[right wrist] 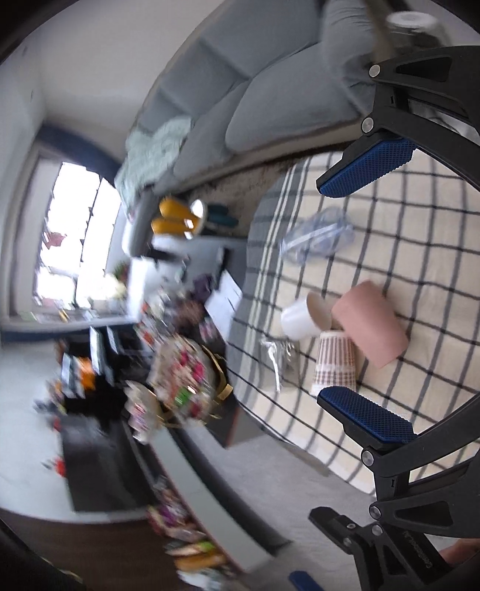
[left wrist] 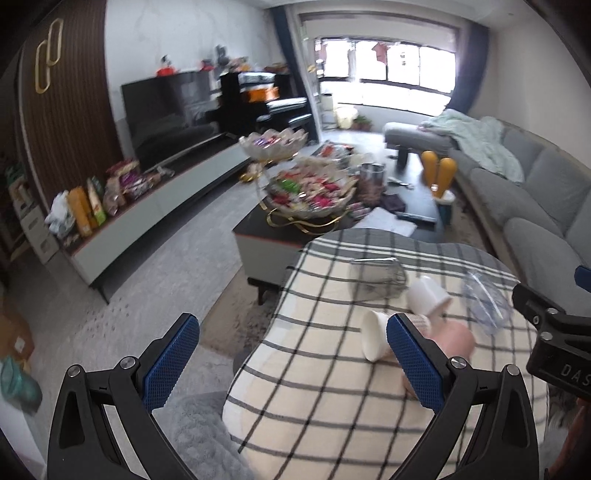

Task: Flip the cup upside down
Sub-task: 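Move the right tool toward the clear glass cup lying on its side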

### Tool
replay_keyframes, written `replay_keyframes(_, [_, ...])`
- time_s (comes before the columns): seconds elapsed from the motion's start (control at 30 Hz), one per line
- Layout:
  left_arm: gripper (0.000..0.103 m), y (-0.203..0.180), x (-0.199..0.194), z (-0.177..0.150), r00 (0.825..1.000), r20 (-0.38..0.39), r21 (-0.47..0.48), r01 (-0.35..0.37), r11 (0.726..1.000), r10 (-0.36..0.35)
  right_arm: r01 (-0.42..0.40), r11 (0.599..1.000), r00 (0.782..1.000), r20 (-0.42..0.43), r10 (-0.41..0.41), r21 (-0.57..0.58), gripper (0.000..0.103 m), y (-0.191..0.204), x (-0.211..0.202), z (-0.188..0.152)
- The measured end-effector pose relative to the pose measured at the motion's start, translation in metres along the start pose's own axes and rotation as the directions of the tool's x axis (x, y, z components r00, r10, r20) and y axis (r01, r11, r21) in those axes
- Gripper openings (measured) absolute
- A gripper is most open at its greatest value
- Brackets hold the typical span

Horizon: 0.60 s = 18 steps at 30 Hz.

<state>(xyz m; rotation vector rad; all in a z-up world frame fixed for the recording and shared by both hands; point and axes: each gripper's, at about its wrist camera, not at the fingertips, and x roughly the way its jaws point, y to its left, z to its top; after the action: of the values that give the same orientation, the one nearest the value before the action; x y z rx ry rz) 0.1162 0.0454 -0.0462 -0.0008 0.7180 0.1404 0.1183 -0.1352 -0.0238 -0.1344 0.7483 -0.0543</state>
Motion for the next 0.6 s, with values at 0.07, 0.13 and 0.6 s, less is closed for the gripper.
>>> replay_keyframes(0.07, [0.103,0.004,0.018,0.003,1.0,-0.026,-0.047,-0.019,0.999,0.018,-0.027,0.997,0.999,-0.04,0.024,-0.076,0.102,0.013,0.027,0.017])
replay_keyframes(0.13, [0.103,0.005,0.034,0.005,0.999,-0.046,-0.088,-0.033,0.996,0.029,-0.046,0.989,0.997,-0.064,0.037,-0.14,0.102,0.022,0.047,0.029])
replay_keyframes(0.6, [0.103,-0.007,0.112,0.008,0.959,-0.197,-0.376,-0.265,0.888,0.203,-0.328,0.676,0.913,-0.404,0.048,-0.66,0.1,0.109,0.203,0.08])
